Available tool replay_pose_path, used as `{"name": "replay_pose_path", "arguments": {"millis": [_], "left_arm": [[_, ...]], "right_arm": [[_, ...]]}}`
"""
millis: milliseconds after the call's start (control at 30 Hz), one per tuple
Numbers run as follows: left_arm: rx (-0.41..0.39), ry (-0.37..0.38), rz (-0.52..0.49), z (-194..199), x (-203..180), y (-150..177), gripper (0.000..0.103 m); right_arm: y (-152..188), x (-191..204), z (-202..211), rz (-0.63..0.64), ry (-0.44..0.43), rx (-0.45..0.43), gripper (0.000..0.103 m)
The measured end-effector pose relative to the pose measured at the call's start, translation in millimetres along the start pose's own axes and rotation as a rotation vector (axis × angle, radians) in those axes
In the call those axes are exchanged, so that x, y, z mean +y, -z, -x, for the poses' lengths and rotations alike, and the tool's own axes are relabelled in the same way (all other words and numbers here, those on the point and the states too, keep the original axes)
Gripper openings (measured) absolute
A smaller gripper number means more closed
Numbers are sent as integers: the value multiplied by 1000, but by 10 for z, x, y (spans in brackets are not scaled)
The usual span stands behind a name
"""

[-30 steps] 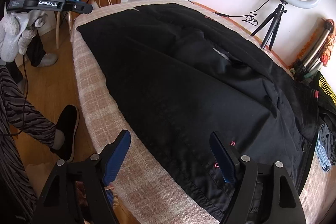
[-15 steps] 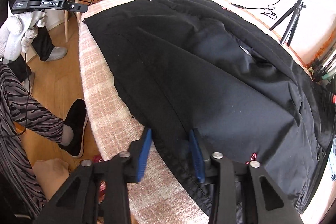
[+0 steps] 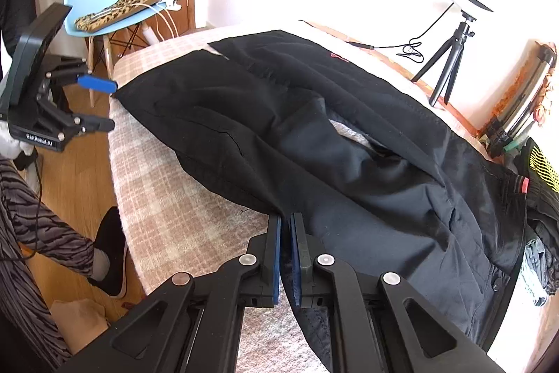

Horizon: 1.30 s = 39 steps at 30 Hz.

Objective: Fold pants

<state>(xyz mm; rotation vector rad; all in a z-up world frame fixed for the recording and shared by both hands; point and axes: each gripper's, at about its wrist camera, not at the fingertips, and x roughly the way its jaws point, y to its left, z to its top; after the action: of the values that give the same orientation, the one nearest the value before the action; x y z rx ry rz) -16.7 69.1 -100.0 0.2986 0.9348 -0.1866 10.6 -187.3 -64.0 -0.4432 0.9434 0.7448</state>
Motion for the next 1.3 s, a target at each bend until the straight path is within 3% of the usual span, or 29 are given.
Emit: {"name": "replay_pose_path", "arguments": {"millis": [133,167,200,233,267,333,500,667,867,1033,1300], "left_arm": [[17,-65,-11,-177,20,-48,62],[17,-76,-10,-213,43,-57,58],[18,-81,-3,-246,74,-63,50],[23,-74,14,-277,112,-71,31],[27,-66,41,-304,156,-85,18],[12,-41,99,-318,246,-119,9],[-92,-15,205,-133,353,-285,4],[-216,-28,221,158,407,-507,3],[-312,-60,211,359,530,-1005,3],[-300,-83,165,69,613,-1515,3],[-217,-162,91,-785,828,-2254,3]], "right_arm": [[-32,-30,32,-16,0,-15,3],[-28,-22,37,-16,-1,-16,3],[-19,-17,43,-14,-2,-16,2],[-7,-3,47,-10,-1,-17,2],[7,9,53,-6,4,-19,2],[29,36,76,2,15,-26,2],[18,114,251,5,88,-94,1],[-129,107,652,5,185,-219,0],[-628,-193,850,52,257,-242,0],[-1124,-697,604,84,316,-196,0],[-1690,-1466,-376,94,348,-62,0]]}}
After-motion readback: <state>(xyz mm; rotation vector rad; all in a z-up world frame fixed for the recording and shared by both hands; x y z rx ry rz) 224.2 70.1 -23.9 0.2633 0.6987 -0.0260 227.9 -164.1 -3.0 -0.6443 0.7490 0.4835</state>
